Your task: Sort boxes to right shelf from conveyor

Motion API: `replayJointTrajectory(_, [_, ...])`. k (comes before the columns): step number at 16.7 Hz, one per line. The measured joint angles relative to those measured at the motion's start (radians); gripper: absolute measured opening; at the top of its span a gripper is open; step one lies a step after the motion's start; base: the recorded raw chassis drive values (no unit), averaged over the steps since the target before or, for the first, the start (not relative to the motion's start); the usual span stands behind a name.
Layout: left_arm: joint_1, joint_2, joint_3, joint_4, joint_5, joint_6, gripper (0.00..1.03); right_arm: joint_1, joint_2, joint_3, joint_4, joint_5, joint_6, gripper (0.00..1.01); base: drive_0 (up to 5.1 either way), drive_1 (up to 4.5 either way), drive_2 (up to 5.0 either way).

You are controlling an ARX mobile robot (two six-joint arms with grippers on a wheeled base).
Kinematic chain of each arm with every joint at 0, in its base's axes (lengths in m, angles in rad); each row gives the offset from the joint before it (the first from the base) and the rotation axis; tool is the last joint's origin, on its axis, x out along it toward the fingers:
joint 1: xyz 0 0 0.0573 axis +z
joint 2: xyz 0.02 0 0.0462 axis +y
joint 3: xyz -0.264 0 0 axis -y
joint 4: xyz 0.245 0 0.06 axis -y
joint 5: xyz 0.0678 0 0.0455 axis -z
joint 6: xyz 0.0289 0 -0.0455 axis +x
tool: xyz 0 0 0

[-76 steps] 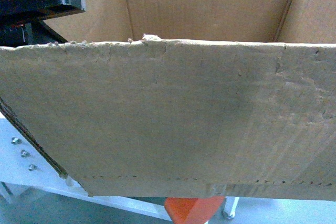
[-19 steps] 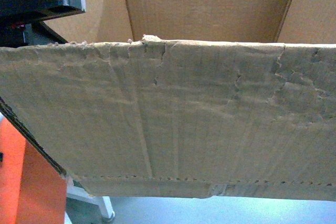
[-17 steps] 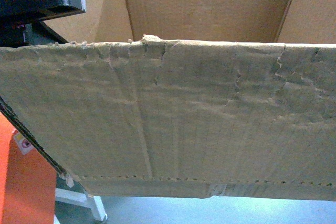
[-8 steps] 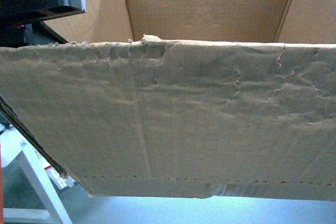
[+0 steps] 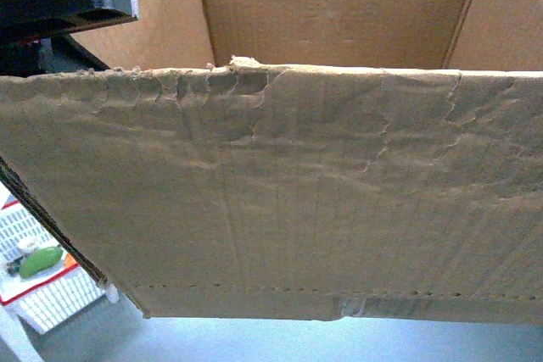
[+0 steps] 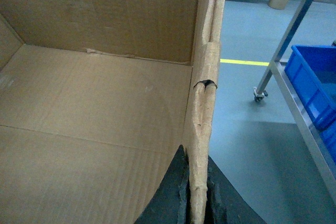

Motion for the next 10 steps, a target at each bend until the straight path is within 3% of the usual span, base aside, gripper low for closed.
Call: replayJointTrajectory(10, [0.0,0.0,0.0,0.0,0.0,0.0,0.04,0.0,0.0,0.0,0.0,0.0,0.0,0.03,-1.6,-1.58,-1.6])
